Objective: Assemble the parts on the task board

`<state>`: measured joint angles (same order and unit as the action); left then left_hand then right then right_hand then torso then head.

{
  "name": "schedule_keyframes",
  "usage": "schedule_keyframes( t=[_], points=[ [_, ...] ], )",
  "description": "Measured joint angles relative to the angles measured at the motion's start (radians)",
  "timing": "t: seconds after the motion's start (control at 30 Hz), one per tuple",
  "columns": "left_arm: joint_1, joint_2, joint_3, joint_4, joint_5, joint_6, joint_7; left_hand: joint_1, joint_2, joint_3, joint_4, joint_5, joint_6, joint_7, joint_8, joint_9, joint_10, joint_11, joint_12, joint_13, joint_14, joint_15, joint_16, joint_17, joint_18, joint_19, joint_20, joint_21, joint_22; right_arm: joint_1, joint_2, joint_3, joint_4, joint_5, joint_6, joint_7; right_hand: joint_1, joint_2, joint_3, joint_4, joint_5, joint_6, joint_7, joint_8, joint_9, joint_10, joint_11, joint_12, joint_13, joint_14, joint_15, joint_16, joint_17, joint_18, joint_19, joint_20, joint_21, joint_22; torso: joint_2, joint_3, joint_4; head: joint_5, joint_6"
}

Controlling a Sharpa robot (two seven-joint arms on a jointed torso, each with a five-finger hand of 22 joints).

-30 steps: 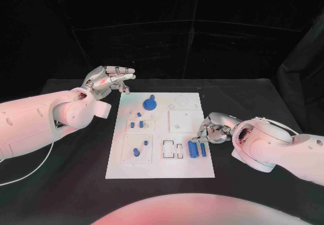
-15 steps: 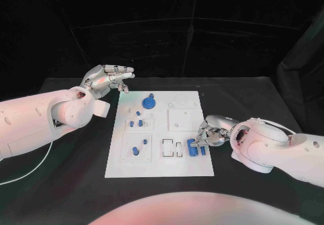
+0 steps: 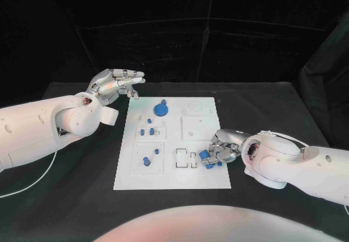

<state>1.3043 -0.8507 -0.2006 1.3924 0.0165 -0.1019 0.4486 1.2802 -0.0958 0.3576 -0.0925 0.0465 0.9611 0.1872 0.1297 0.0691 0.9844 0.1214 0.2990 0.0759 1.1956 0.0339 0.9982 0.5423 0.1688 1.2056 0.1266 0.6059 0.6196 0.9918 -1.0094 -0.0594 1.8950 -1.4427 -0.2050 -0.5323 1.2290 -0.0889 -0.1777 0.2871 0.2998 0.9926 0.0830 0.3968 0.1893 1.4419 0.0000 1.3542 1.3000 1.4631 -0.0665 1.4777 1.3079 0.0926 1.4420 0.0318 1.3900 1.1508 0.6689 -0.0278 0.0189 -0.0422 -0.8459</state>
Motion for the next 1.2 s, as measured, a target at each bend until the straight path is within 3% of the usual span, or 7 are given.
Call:
schedule_keyframes(
  t=[0.33, 0.57, 0.77, 1.03, 1.2],
  points=[
    [0.0, -0.004, 0.0, 0.003, 0.0, 0.0, -0.001, 0.0, 0.0, 0.0, 0.0, 0.0, 0.0, 0.0, 0.0, 0.0, 0.0, 0.0, 0.0, 0.0, 0.0, 0.0, 0.0, 0.0, 0.0, 0.0, 0.0, 0.0, 0.0, -0.007, 0.025, 0.005, -0.015, -0.02, -0.003, -0.002, 0.013, 0.024, -0.007, -0.004, 0.038, 0.0, -0.004, 0.019, 0.018, 0.004, -0.004, 0.005, 0.008, 0.004, -0.004, 0.003, 0.0, 0.0, 0.004, -0.004, 0.002, 0.006, 0.0, -0.0004, 0.0002, 0.001, -0.002],
    [0.0, -0.006, 0.0, 0.004, 0.0, 0.0, -0.001, 0.0, 0.0, 0.0, 0.0, 0.0, 0.0, 0.0, 0.0, 0.0, 0.0, 0.0, 0.0, 0.0, 0.0, 0.0, 0.0, 0.0, 0.0, 0.0, 0.0, 0.0, 0.0, -0.012, 0.022, 0.003, -0.005, -0.022, -0.032, 0.001, 0.051, 0.061, 0.006, -0.023, 0.085, -0.002, -0.014, 0.025, 0.027, 0.004, -0.004, 0.005, 0.008, 0.004, -0.003, 0.003, 0.0, 0.0, 0.004, -0.004, 0.007, 0.012, -0.001, -0.0004, 0.0, 0.001, -0.001],
    [0.0, -0.006, 0.0, 0.004, 0.0, 0.0, -0.001, 0.0, 0.0, 0.0, 0.0, 0.0, 0.0, 0.0, 0.0, 0.0, 0.0, 0.0, 0.0, 0.0, 0.0, 0.0, 0.0, 0.0, 0.0, 0.0, 0.0, 0.0, 0.0, -0.019, -0.009, -0.002, 0.029, 0.004, -0.099, 0.002, 0.069, 0.079, 0.01, -0.032, 0.131, 0.001, -0.014, 0.025, 0.028, 0.003, -0.004, 0.0, 0.008, 0.0, -0.007, 0.003, 0.0, 0.0, 0.004, -0.004, 0.007, 0.013, -0.002, 0.0003, -0.0009, -0.003, 0.001],
    [0.0, -0.004, 0.0, 0.003, 0.0, 0.0, 0.0, 0.0, 0.0, 0.0, 0.0, 0.0, 0.0, 0.0, 0.0, 0.0, 0.0, 0.0, 0.0, 0.0, 0.0, 0.0, 0.0, 0.0, 0.0, 0.0, 0.0, 0.0, 0.0, -0.017, -0.021, -0.001, 0.076, 0.095, -0.208, 0.023, 0.074, 0.084, 0.011, -0.033, 0.145, 0.001, -0.014, 0.026, 0.028, 0.0, -0.007, -0.011, 0.003, 0.0, -0.007, 0.003, 0.0, 0.0, 0.004, -0.004, 0.007, 0.011, -0.001, -0.0003, 0.0014, -0.003, 0.007],
    [0.0, -0.004, 0.0, 0.003, 0.0, 0.0, 0.0, 0.0, 0.0, -0.003, 0.003, 0.0, 0.0, 0.0, 0.0, 0.0, 0.0, 0.0, 0.0, 0.0, 0.0, 0.0, 0.0, -0.002, 0.0, 0.0, 0.0, 0.0, -0.001, -0.017, -0.001, 0.0, 0.079, 0.167, -0.233, 0.032, 0.068, 0.09, 0.011, -0.033, 0.145, 0.001, -0.014, 0.025, 0.028, 0.0, -0.007, -0.015, 0.0, 0.0, -0.007, 0.003, 0.0, 0.0, 0.003, -0.004, 0.007, 0.01, 0.0, -0.0002, 0.0016, 0.001, 0.007]
  ],
)
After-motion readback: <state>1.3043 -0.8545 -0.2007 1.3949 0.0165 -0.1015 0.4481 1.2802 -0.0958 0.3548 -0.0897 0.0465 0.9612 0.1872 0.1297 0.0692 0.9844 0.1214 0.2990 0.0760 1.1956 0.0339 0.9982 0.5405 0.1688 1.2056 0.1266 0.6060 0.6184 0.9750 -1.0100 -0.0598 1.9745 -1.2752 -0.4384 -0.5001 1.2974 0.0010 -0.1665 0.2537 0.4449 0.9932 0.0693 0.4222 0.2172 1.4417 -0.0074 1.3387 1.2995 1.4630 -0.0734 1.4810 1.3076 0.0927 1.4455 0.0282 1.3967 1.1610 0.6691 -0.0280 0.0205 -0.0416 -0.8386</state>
